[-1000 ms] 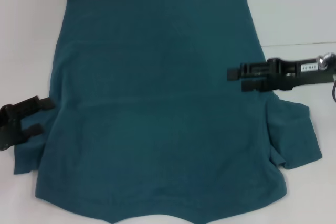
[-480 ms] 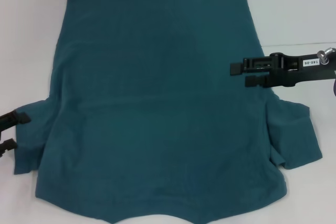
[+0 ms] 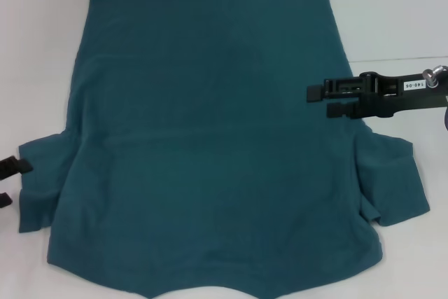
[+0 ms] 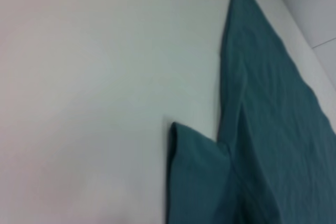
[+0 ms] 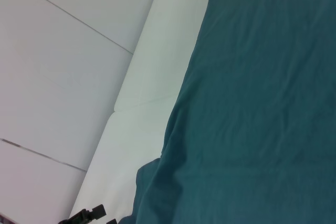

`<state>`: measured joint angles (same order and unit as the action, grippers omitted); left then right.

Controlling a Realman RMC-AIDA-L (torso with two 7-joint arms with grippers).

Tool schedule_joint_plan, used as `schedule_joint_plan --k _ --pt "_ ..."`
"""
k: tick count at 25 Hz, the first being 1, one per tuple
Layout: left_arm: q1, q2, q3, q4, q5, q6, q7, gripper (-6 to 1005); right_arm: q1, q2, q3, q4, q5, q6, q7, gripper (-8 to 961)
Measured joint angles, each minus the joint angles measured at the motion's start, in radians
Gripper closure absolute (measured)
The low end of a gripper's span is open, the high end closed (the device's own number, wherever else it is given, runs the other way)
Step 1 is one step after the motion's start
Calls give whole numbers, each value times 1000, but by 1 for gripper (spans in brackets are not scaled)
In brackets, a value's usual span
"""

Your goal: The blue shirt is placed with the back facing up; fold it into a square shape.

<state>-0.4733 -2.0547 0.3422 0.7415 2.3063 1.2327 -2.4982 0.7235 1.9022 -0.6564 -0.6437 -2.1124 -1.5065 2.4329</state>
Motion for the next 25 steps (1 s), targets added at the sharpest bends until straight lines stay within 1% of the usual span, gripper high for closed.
schedule_joint_plan --k 11,22,25 --pt "-11 0 1 -47 1 -11 24 79 -10 -3 2 7 0 2 -1 70" --pt "-48 9 3 -82 15 -27 9 80 -23 -10 9 7 3 -4 1 69" --pt "-53 13 10 -82 35 -27 -3 131 -27 -12 15 7 5 -4 2 69"
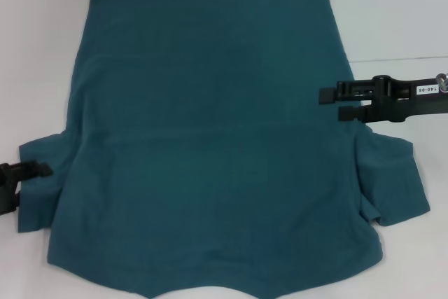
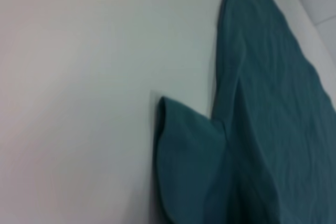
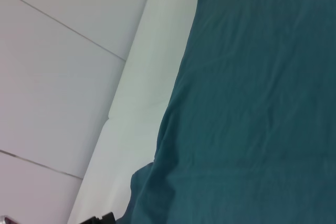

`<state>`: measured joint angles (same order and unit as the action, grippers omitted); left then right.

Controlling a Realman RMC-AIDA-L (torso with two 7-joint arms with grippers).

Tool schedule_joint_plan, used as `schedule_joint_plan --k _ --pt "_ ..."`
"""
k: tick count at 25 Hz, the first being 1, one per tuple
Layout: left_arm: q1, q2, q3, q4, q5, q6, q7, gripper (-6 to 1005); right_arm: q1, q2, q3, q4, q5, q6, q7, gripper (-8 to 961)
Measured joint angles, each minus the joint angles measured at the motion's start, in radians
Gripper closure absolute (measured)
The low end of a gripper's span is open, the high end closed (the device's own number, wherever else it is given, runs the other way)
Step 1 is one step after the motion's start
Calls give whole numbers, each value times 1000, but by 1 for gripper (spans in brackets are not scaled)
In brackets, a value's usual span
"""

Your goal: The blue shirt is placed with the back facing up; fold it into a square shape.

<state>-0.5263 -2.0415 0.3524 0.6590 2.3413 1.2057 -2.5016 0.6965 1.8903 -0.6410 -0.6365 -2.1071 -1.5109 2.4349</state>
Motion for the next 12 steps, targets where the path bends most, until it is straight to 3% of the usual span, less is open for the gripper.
schedule_joint_plan --k 3,12 --pt "-8 2 13 -1 17 0 -9 182 -1 0 6 0 0 0 0 69" --pt "-9 1 20 7 18 8 -4 568 -2 0 6 0 1 0 0 70"
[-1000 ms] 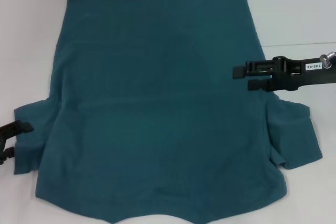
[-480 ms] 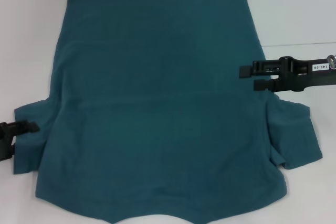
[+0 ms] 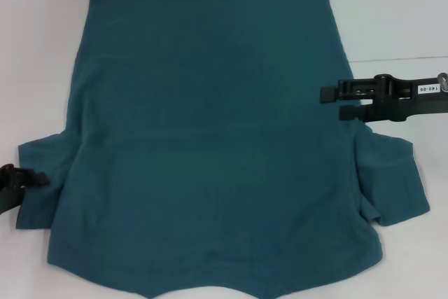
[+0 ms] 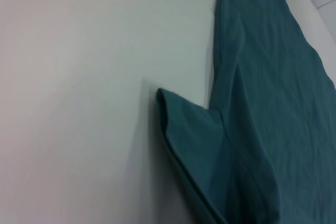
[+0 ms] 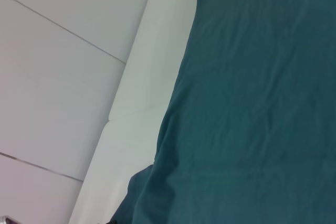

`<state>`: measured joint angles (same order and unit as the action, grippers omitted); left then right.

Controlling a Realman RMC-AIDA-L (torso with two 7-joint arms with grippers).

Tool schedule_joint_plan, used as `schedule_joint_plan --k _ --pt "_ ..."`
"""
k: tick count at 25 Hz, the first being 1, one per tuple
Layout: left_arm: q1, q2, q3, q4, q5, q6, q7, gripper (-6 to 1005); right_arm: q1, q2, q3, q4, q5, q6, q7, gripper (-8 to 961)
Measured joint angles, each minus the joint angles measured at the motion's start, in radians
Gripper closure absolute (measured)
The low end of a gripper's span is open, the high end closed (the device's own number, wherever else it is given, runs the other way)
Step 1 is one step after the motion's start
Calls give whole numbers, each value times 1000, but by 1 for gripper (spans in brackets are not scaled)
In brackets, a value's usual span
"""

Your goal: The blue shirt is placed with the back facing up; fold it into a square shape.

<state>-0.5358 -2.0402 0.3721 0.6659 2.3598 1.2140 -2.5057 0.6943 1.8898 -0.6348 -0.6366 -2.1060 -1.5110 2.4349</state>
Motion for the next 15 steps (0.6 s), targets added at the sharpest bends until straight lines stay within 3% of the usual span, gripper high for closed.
schedule_joint_plan --k 7,15 --pt "-5 1 27 27 45 1 4 872 1 0 0 0 0 -1 2 70" --pt "-13 -4 157 133 49 -8 5 986 5 1 -1 1 0 -4 4 70"
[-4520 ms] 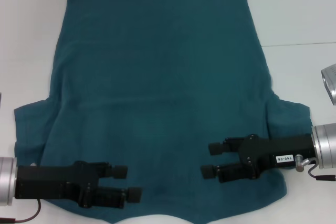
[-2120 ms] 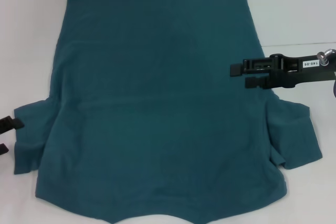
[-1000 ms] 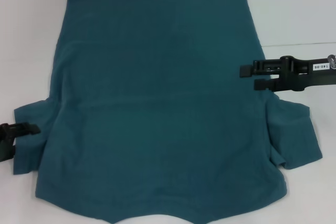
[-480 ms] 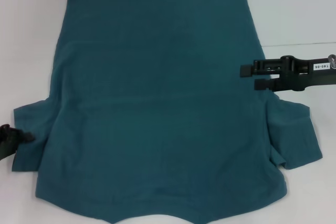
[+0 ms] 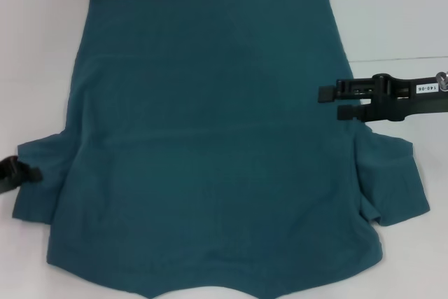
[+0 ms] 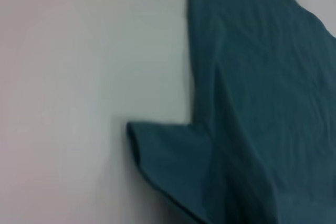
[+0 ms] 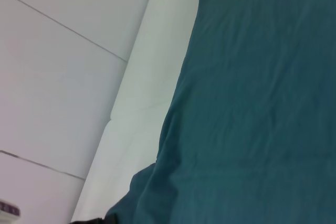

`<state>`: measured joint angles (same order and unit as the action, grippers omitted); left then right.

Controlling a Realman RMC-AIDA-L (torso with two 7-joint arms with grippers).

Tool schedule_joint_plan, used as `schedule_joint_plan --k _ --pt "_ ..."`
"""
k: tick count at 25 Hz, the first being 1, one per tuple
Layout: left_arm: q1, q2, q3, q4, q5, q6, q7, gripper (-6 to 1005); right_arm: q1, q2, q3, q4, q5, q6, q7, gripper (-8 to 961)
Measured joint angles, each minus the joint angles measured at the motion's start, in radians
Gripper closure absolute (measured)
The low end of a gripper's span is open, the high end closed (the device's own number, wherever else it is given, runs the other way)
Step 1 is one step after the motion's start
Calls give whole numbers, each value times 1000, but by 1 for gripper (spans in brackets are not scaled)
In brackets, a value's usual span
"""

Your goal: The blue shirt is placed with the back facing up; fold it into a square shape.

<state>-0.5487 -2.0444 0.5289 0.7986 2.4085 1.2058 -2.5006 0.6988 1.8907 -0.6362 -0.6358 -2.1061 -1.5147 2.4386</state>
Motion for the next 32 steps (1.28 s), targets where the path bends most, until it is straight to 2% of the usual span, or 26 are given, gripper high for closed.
schedule_joint_plan --k 6,17,24,32 --pt "-2 -4 37 83 10 0 -7 984 2 1 1 1 0 -9 2 70" --pt "-22 0 76 155 148 -58 15 984 -2 1 1 1 0 -11 4 71" --pt "-57 10 77 173 236 -52 5 984 -1 -1 1 1 0 -10 4 71" --pt "-68 18 77 235 261 -9 -12 985 2 -1 1 1 0 -10 4 70"
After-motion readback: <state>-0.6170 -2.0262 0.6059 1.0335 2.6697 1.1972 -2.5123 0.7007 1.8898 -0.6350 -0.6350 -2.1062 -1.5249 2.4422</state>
